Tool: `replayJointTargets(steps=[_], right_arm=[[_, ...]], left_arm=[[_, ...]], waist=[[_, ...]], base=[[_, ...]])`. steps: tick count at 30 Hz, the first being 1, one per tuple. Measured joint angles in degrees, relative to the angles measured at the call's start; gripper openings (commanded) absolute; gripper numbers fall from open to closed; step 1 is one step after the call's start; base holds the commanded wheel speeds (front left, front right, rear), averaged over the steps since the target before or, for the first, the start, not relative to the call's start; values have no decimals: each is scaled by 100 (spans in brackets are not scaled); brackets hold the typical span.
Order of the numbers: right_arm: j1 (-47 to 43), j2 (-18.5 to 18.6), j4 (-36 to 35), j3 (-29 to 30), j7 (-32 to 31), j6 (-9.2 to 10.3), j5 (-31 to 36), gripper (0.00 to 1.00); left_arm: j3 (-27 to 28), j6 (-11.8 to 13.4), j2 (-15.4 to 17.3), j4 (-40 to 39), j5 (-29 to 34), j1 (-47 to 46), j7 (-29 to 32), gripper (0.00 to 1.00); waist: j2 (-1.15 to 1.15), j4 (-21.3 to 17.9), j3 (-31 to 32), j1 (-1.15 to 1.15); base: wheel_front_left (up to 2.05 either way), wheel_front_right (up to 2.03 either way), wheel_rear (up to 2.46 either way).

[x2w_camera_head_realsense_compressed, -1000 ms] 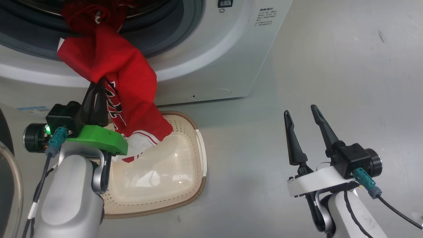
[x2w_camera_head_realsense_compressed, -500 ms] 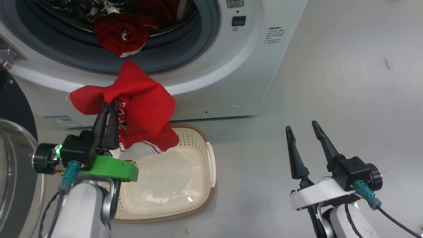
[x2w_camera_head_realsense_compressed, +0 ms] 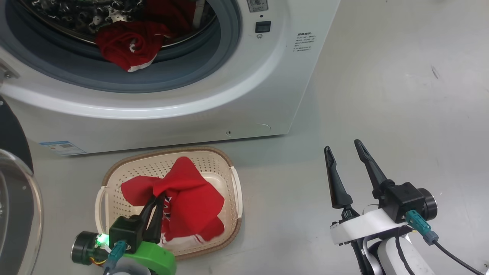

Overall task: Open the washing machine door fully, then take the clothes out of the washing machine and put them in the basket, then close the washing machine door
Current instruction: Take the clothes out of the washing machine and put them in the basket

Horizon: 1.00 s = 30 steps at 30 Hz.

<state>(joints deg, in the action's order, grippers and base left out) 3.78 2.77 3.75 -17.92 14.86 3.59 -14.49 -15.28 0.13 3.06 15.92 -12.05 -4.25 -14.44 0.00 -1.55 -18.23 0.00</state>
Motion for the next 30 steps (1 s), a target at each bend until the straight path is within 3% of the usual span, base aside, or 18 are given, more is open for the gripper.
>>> replayJointTargets(steps=[20, 21, 22, 23, 24, 25, 30], right_arm=[[-7, -3, -146, -105, 0, 1, -5, 100], [3, -3, -148, -118, 0, 1, -10, 100], [19, -3, -155, -121, 0, 1, -12, 100], [37, -4, -165, -121, 0, 1, -13, 100], [51, -3, -174, -121, 0, 1, -15, 100], [54, -4, -183, -120, 0, 2, -21, 100], [54, -4, -187, -89, 0, 5, -22, 100]], left_arm=[[-33, -115, -19, 1751, -248, -655, 787, 0], [-18, -116, -20, 1831, -277, -697, 833, 16], [1, -116, -21, 1901, -305, -745, 870, 39], [16, -116, -22, 1964, -330, -803, 906, 47], [25, -115, -22, 2028, -344, -866, 944, 96], [30, -116, -23, 2078, -349, -929, 959, 100], [78, -111, -32, 2283, -352, -1148, 984, 100]], waist=[[0, -441, -414, 0], [0, -469, -435, 0], [0, -496, -458, 0], [0, -522, -483, 0], [0, -546, -508, 0], [0, -570, -532, 0], [0, -644, -611, 0]], base=[[0, 0, 0], [0, 0, 0], [0, 0, 0], [0, 0, 0], [0, 0, 0], [0, 0, 0], [0, 0, 0]])
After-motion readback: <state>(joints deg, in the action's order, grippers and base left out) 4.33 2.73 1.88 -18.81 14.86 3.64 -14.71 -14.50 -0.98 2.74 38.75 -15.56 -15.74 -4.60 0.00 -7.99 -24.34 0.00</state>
